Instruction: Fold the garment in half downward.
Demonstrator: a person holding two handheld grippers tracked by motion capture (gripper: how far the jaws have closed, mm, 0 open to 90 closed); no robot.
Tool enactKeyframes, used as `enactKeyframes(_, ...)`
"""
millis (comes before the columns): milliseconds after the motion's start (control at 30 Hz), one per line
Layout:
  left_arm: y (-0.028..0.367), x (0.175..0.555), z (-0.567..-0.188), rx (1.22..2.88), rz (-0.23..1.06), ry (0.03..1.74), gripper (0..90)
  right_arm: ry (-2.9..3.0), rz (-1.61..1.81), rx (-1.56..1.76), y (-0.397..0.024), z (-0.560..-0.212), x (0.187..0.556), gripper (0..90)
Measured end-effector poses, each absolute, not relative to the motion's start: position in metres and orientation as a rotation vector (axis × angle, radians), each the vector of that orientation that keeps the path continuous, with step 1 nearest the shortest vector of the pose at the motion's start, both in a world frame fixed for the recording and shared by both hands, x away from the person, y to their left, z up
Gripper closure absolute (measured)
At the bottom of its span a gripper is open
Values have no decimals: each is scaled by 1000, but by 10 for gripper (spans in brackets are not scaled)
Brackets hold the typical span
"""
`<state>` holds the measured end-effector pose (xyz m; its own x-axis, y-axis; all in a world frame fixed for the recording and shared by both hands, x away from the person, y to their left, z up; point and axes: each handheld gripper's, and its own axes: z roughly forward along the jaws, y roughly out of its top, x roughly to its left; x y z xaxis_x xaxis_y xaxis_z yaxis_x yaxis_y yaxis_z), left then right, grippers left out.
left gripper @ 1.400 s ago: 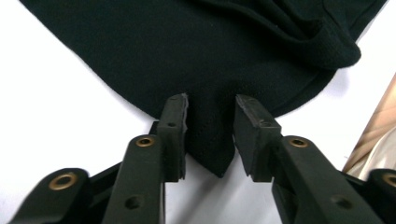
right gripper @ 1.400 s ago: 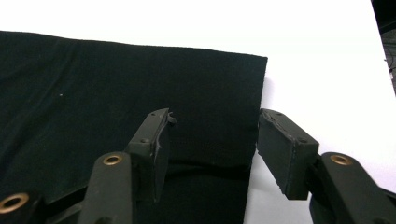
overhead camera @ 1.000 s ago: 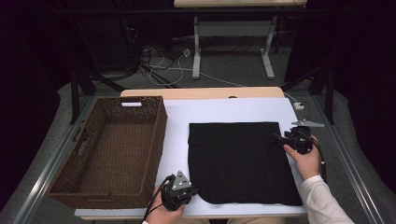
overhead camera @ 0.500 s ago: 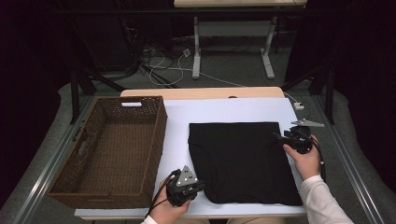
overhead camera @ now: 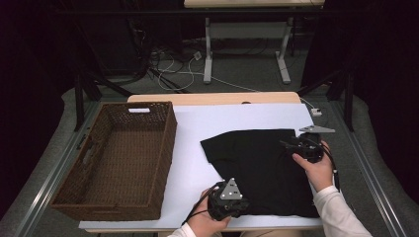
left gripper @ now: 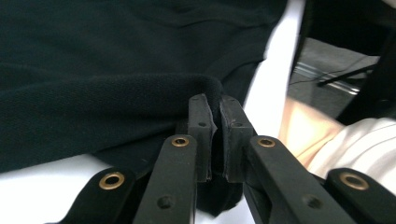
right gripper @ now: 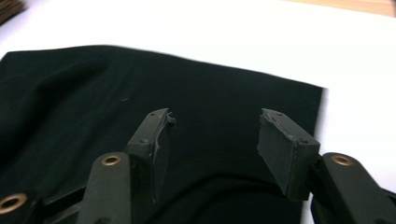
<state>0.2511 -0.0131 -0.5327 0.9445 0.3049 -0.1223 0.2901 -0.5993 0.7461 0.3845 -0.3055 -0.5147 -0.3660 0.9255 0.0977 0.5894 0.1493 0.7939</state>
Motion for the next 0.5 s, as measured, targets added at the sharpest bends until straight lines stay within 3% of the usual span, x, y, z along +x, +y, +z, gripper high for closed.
enactKeyframes(300, -24, 245, -546, 2260, -80, 370, 846, 2235, 1171, 1267, -247, -512, 379, 405)
enactKeyframes(500, -22, 242, -547, 2256, -35, 370, 846, 2343, 1173, 1151, -205, -512, 384, 364)
